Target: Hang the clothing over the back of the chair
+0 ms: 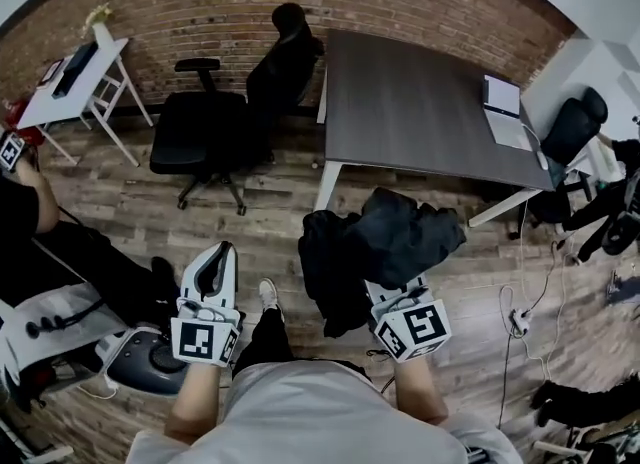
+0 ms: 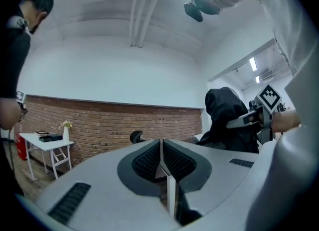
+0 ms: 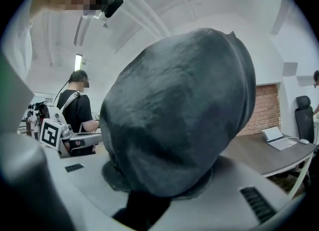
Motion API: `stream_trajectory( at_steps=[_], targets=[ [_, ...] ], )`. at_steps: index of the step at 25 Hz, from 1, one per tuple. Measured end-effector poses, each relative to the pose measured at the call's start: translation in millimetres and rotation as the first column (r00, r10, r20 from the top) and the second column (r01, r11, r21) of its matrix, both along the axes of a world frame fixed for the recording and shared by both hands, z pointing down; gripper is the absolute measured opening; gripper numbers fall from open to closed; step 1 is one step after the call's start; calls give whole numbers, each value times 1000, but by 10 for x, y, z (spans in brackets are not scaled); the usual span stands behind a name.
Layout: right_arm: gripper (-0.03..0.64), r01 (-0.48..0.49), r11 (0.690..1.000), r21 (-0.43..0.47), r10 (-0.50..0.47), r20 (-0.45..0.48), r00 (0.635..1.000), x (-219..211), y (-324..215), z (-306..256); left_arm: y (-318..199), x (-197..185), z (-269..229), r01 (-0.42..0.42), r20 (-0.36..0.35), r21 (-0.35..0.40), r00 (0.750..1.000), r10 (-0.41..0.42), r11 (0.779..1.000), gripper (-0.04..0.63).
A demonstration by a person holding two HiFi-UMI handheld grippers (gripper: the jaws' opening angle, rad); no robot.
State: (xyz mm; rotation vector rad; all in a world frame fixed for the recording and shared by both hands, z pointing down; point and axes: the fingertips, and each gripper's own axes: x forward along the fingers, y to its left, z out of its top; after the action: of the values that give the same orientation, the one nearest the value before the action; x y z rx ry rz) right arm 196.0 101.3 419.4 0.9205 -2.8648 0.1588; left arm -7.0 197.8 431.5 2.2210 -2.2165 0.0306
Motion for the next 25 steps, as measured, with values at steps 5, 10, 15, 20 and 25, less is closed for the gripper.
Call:
stream_trajectory(
  at_steps=[5,10,15,20,25],
  targets=[
    [149,-1,999,-36,2,22,1000,-635,-558,-181,-756,-667,-114,-50,-15,27,999,50,998,38],
    [149,-26,999,-24,27,50,998,-1181,-1010,-508,-1344,-1234,-288,-114,-29,86,993,117,990,38],
    [149,-47,999,-16,48,55,997,-1414,-1290,-638,-1734,-1432,-246,-141,-70,95,986,148,985,38],
    [150,-65,997,-33,66,32,997,-1534,-1508,-598,-1952,-1461,-132,-174,-106,71,978,181,982,38],
    [150,-84,995,-46,85,25,996,-1503,-1811,-541,-2165,-1428,-121,-192,-98,51,976,196,980,38]
  ],
)
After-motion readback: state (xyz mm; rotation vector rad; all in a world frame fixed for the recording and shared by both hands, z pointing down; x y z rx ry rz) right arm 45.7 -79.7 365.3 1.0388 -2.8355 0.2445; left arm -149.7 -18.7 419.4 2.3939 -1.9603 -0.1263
